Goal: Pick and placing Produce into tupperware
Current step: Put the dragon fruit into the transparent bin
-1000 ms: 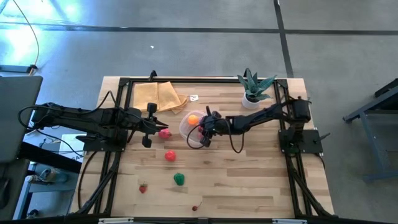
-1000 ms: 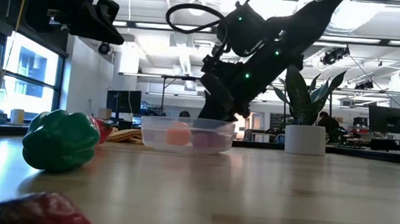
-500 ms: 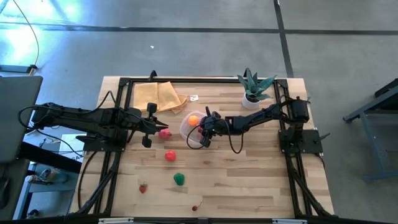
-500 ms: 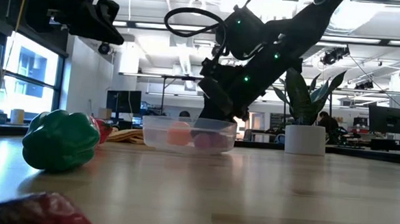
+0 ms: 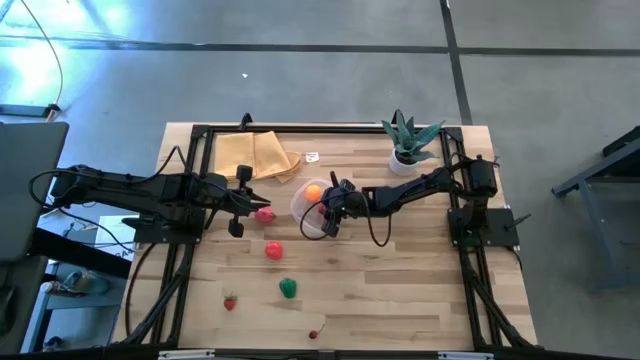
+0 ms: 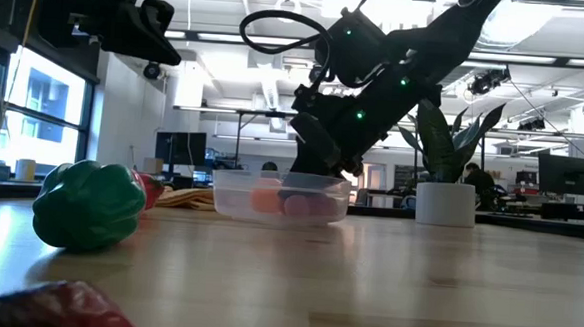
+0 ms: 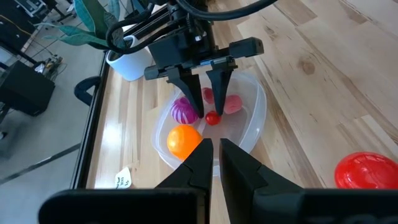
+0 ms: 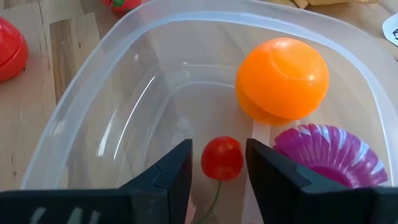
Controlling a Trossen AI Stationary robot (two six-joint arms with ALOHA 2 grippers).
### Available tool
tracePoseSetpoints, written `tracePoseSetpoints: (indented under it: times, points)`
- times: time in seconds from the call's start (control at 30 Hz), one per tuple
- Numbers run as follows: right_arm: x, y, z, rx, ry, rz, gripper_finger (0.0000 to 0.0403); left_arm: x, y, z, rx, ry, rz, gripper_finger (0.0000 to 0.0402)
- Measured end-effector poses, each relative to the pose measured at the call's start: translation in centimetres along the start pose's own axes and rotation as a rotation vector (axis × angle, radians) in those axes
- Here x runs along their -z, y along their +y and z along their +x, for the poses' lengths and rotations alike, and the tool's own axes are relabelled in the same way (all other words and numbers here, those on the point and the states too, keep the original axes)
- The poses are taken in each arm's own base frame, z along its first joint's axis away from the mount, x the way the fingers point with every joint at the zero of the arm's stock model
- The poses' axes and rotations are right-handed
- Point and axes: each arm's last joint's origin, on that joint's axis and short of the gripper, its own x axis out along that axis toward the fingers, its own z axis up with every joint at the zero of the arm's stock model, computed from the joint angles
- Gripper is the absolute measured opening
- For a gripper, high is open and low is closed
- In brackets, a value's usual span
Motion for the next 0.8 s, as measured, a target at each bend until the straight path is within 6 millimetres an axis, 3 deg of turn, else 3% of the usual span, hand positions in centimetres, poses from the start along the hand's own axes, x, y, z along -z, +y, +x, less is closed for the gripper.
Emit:
tracePoseSetpoints:
  times: [0.5,0.8]
  points:
    - [0.1,-0.1,-0.5,0.015,0.034,-0.004,0.0145,0.0,0.0,0.0,0.0,0.0,0.0,0.0019]
    - [-0.7,-0.1,-2.3,0.039,0.035,-0.013,0.0145,0.0,0.0,0.0,0.0,-0.001,0.0,0.0019]
